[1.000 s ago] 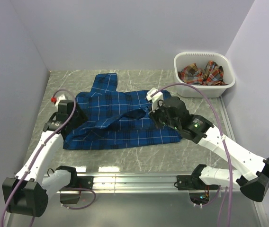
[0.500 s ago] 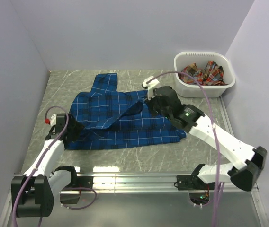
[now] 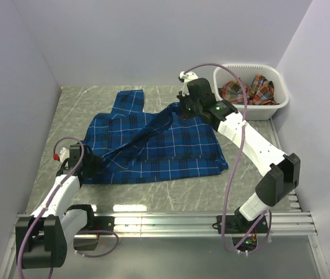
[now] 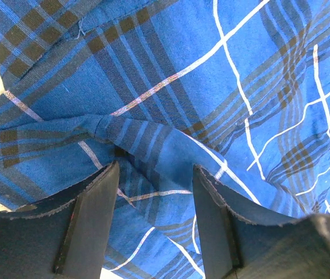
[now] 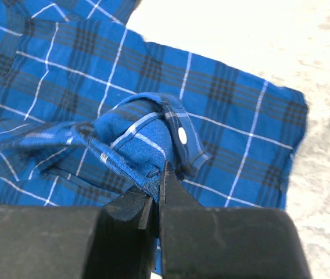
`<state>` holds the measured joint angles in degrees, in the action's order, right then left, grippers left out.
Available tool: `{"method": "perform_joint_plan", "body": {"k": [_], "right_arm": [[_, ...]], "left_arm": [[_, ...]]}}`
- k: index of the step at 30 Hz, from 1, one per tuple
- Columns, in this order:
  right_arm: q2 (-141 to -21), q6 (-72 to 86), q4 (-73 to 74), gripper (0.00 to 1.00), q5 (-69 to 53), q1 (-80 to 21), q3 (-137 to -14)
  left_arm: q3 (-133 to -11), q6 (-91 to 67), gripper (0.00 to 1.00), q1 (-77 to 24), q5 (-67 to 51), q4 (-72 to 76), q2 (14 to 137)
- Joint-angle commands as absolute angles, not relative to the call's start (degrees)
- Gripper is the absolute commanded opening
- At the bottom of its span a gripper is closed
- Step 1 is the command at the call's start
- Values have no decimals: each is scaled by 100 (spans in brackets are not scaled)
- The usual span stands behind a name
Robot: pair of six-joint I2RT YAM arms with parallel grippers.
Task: Fold and stack the long sleeve shirts
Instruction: Fold the shirt
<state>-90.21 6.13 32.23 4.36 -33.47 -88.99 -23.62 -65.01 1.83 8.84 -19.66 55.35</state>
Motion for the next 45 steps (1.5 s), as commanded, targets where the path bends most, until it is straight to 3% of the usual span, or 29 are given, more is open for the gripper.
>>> {"method": "perform_joint_plan", "body": {"k": [1, 12, 22, 33, 38, 45], "right_arm": [[-9062, 615, 3042, 0, 62, -3384, -9255], [-9553, 246, 2743, 0, 211, -3401, -9931], [-9467, -306, 2066, 0, 360, -3436, -9572], [-7463, -1055, 1151, 0, 1440, -4086, -6277], [-6601, -414, 1177, 1, 2194, -4184, -5013], [-6302, 1106, 1942, 2, 3813, -4184, -4404]], "left_arm": [[-2400, -6486, 59, 211, 975, -1889, 5432], [-1995, -6785, 58, 281, 1002, -1995, 5432], [-1811, -6812, 57, 694, 756, -1986, 5546], [-1898, -6811, 56, 967, 440, -1995, 5642], [-1942, -6812, 55, 1186, 273, -1978, 5678], [-1995, -6803, 55, 1511, -70, -1846, 5757]]}}
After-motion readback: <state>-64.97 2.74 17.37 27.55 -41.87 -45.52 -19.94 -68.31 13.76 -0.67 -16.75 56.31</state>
